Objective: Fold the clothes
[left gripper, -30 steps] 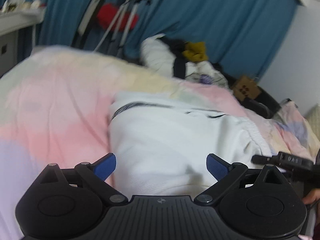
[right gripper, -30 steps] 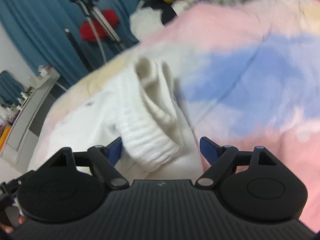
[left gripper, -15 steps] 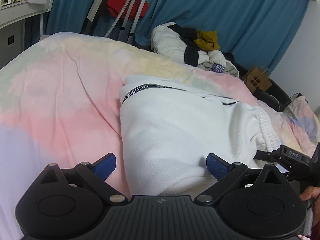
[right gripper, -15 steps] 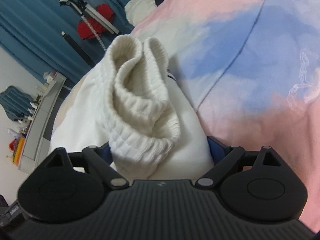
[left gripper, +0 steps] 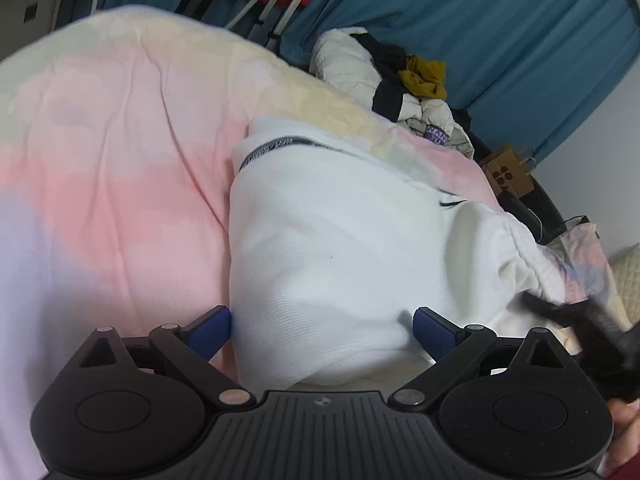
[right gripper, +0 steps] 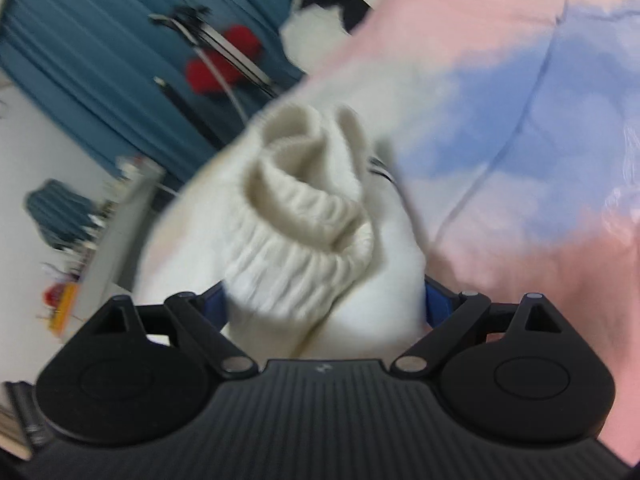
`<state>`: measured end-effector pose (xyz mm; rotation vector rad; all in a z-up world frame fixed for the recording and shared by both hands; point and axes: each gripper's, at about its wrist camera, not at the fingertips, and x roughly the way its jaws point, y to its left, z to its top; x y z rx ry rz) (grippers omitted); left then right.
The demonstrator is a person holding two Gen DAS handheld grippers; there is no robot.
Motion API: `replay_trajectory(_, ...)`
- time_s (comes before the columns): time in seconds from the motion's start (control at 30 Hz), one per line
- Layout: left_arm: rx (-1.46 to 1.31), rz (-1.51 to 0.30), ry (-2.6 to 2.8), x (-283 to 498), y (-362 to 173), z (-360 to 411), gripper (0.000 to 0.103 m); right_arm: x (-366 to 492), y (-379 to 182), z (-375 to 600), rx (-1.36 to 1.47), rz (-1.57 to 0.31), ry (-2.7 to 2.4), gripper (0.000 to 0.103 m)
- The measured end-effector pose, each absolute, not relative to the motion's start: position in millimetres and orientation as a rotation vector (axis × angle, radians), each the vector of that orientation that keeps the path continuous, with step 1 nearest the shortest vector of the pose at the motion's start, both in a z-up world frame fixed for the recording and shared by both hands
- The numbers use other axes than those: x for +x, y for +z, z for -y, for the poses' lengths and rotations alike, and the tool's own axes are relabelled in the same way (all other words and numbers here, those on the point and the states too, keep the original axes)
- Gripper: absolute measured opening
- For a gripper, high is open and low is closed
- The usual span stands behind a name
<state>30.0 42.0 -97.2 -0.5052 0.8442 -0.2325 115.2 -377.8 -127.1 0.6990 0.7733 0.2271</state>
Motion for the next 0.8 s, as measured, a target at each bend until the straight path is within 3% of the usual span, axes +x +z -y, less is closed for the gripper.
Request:
replay_trajectory(0.13,-0.598,-0.860,-0.245,40,-106,-51,0.097,121,-132,372,0.694,-0.761,0.206,0.093)
replay_trajectory(0.17,-0.627,-0.867,-0.247,44,-110,-53,0.097,119,-132,371,0.674,-0.754,0.186,0.089)
replay_trajectory(0.2,-0.652,-0.874,-0.248,47,-114,-55,0.094,116,-131,370,0.654,-0.747,0.167,0.078)
replay_trajectory(0.27,-0.663,-0.884,-0.242,51,-120,-56,0.084,109,-126,366,0.616,-0.737,0.141,0.067)
replay_trajectory(0.33,-0.626,-0.888,-0.226,53,-120,-53,0.065,105,-119,363,0.611,-0.706,0.144,0.054)
replay_trajectory(0.43,-0.560,-0.827,-0.219,46,-102,-45,0.043,101,-104,360,0.600,-0.651,0.163,0.047)
replay_trajectory(0.5,-0.533,-0.769,-0.221,41,-83,-40,0.036,98,-92,361,0.609,-0.602,0.189,0.046)
replay_trajectory(0.8,-0.456,-0.571,-0.327,54,11,24,0.031,76,-27,428,0.748,-0.302,0.215,0.044)
